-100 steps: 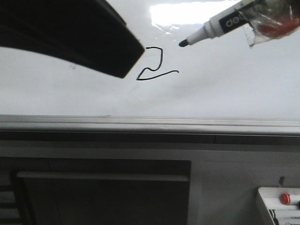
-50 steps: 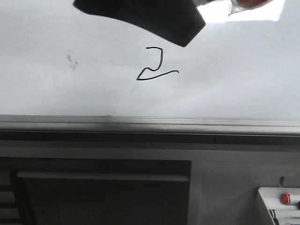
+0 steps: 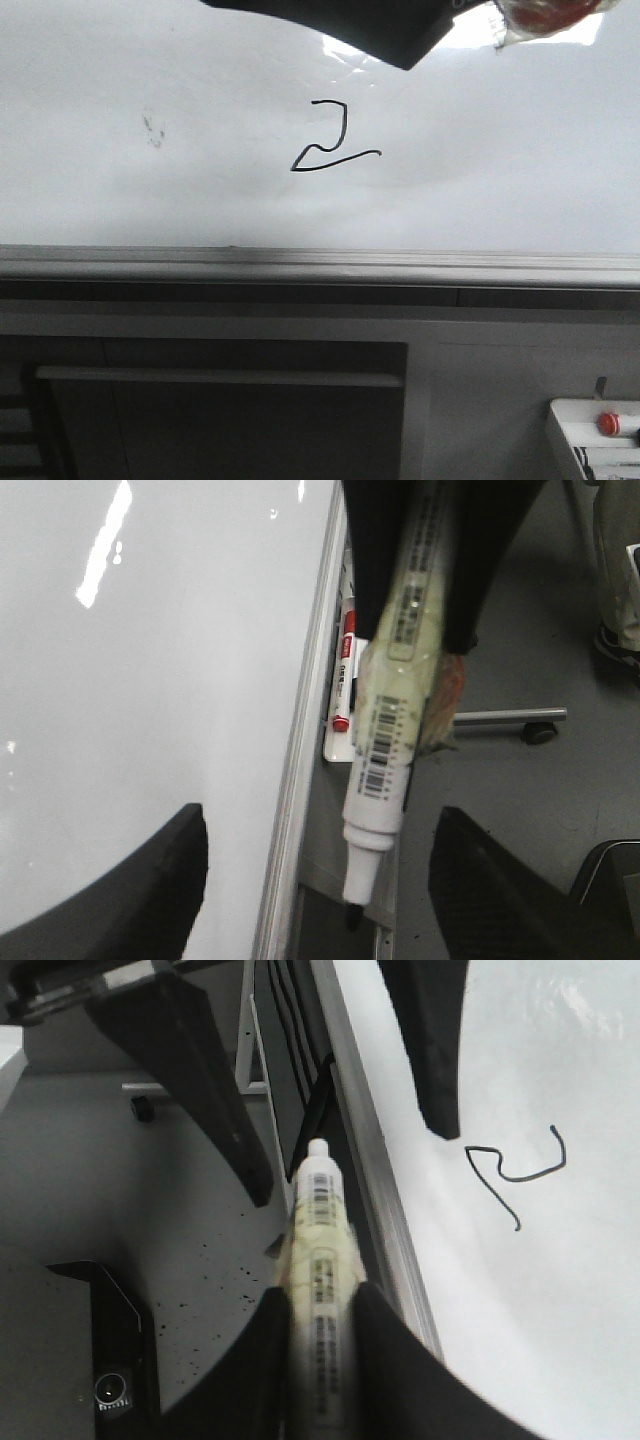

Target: Write number 2 on whiteboard

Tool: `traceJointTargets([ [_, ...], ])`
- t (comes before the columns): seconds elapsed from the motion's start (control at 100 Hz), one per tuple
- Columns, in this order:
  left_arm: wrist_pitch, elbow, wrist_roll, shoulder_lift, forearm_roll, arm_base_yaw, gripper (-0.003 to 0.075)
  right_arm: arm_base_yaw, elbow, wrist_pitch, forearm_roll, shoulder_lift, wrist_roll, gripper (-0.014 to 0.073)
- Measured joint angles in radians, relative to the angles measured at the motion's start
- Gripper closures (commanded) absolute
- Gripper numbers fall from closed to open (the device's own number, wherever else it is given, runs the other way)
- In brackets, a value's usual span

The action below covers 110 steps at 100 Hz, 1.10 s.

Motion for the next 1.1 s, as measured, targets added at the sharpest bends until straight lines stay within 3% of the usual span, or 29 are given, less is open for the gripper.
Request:
traceJointTargets([
  [0.23,0.024,-0.002,0.037,0.002,0.000,-0.001,0.0286,0.000,0.000,-0.014,0.000,0.000,-0.076,0.0558],
  [0.61,0.030,-0.012,0.078,0.035,-0.001,-0.013,0.0419,0.000,0.000,-0.014,0.001,0.000,-0.104,0.0558],
  [1.1,0.023,-0.013,0.082,0.035,-0.049,-0.019,0.0500,0.000,0.000,-0.014,0.001,0.000,-0.104,0.0558],
])
